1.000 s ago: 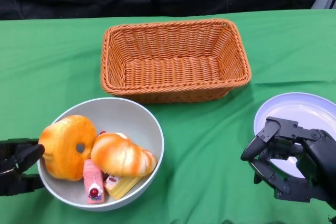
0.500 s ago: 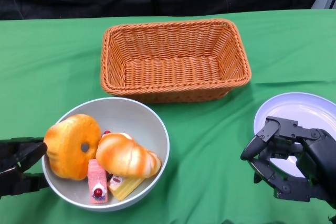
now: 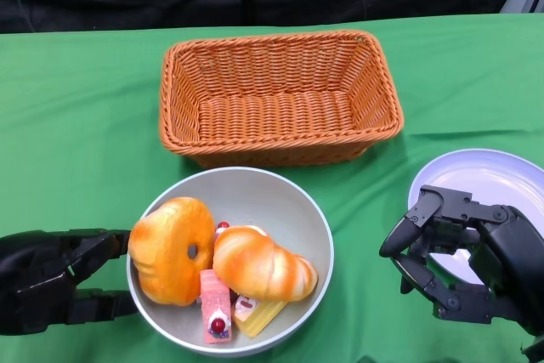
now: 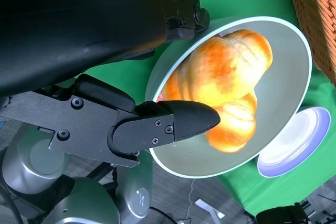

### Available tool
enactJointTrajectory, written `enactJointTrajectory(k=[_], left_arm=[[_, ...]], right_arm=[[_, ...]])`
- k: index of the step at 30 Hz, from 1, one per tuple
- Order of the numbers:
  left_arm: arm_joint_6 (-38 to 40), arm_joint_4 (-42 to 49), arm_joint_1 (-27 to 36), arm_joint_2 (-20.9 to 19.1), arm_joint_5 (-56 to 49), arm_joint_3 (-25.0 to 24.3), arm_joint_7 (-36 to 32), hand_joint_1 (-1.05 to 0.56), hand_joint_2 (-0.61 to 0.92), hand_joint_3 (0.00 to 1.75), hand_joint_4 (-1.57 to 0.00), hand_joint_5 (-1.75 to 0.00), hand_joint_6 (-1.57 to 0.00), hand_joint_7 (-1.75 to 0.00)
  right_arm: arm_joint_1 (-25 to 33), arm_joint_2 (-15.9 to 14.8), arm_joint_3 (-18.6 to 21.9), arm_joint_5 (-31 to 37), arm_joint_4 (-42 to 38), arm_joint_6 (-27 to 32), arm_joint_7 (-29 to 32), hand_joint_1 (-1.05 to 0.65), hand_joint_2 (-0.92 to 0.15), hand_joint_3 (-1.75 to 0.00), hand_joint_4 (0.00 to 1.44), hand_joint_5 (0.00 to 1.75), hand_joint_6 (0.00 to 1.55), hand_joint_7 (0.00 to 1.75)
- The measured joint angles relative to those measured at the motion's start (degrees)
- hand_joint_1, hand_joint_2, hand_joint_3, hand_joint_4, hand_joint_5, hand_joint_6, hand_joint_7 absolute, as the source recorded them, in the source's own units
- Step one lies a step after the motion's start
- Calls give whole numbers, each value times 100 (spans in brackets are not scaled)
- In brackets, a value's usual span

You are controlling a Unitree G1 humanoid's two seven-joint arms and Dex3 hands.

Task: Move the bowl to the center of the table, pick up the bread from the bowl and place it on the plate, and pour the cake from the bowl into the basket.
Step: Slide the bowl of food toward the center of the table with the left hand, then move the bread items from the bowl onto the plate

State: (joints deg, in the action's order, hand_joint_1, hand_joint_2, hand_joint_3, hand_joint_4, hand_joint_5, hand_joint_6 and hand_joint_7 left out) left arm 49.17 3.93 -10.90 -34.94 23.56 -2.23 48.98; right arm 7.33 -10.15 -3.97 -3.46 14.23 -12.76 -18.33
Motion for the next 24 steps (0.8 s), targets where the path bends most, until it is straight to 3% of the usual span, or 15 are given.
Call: enactJointTrajectory(k=[24], left_arm=[[396, -393, -205, 332, 142, 310, -77, -69, 92, 62, -34, -8, -9, -1]], right_arm=[[5, 47, -51, 96, 53, 7, 95, -17, -66, -71, 84, 145, 77, 119]])
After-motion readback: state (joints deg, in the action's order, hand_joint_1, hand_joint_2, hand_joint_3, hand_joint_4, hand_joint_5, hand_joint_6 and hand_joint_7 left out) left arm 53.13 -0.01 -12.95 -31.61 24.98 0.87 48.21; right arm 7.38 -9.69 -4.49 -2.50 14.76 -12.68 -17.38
